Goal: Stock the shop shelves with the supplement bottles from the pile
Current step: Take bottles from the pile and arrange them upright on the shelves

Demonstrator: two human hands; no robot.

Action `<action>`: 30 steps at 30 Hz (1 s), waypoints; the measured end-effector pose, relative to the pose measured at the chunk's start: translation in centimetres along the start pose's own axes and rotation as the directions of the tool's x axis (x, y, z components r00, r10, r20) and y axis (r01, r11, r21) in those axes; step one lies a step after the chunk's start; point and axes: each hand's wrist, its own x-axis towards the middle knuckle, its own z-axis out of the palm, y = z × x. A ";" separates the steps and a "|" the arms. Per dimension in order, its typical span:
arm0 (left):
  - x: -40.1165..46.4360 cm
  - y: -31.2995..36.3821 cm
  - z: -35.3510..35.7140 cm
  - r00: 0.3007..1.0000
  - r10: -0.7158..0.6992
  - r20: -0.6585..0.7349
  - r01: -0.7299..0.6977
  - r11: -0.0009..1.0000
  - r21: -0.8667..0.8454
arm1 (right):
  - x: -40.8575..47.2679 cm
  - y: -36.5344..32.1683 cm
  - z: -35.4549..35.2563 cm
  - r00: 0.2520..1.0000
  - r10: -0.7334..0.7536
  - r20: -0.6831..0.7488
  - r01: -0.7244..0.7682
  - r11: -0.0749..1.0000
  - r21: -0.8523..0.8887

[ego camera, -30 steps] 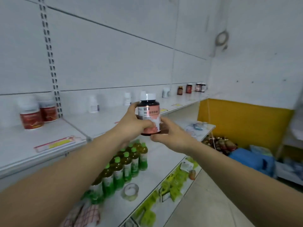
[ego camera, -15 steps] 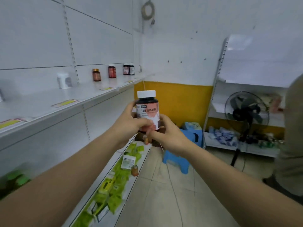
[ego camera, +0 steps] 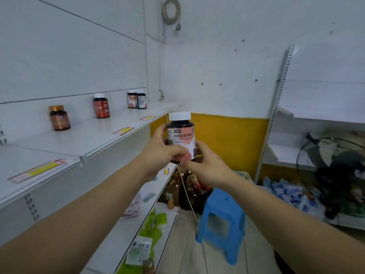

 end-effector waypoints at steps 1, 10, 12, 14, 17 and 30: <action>2.5 -0.6 0.2 1.000 0.001 -0.011 -0.001 1.000 0.008 | 2.5 1.3 -0.6 1.000 -0.006 0.014 0.006 1.000 -0.005; 24.3 -5.5 0.7 0.972 -0.045 -0.231 0.072 0.991 0.111 | 25.9 10.5 -4.7 0.965 -0.148 0.216 0.154 0.988 -0.009; 28.4 -5.8 -0.3 0.958 -0.038 -0.285 0.084 0.985 0.150 | 31.1 11.2 -5.0 0.945 -0.178 0.275 0.189 0.982 -0.012; 31.8 -6.0 -1.4 0.929 -0.020 -0.369 0.090 0.981 0.173 | 36.1 11.6 -4.7 0.920 -0.206 0.333 0.224 0.974 -0.018; 36.4 -6.7 -3.5 0.872 0.016 -0.489 0.113 0.966 0.234 | 43.2 12.5 -3.6 0.887 -0.213 0.409 0.277 0.955 -0.105; 52.3 -13.2 -9.9 0.832 -0.014 -0.555 0.331 0.816 0.475 | 71.0 19.7 0.7 0.859 -0.045 0.510 0.342 0.792 -0.506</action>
